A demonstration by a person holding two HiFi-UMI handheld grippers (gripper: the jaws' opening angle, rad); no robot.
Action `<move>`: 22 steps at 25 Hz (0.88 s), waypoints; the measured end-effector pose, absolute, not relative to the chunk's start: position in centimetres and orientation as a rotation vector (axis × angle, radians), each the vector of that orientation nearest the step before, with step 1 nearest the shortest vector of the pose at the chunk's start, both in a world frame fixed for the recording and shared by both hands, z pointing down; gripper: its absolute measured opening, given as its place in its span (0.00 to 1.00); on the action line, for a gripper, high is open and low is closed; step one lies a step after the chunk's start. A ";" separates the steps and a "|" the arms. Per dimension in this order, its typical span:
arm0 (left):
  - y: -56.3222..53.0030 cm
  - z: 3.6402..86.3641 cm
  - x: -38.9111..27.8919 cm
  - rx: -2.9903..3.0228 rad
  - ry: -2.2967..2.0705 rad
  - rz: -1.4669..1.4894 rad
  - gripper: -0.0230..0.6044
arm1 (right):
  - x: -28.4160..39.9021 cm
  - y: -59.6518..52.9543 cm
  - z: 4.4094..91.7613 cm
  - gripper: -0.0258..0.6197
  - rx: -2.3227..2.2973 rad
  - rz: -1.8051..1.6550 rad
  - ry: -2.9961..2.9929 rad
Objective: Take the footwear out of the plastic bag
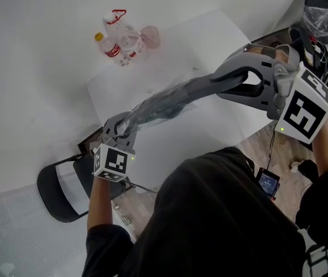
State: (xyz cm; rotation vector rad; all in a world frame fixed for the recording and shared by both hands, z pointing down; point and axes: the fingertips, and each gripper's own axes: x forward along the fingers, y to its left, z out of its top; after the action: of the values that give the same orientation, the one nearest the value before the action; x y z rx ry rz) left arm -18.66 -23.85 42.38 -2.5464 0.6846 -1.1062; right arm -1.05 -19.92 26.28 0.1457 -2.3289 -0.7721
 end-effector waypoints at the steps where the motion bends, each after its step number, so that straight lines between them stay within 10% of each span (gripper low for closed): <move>1: -23.8 42.4 -18.7 -2.548 0.687 -1.104 0.08 | -1.0 -19.9 26.3 0.16 0.147 -0.775 -2.328; 22: -23.7 41.9 -18.8 -2.561 0.717 -1.134 0.08 | 0.4 -20.3 24.6 0.16 0.153 -0.790 -2.338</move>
State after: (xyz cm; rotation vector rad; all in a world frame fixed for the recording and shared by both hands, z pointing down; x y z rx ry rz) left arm -18.82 -23.72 41.94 -2.5609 0.7173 -1.1335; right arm 0.41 -20.34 24.63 0.1526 -2.3381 -0.7897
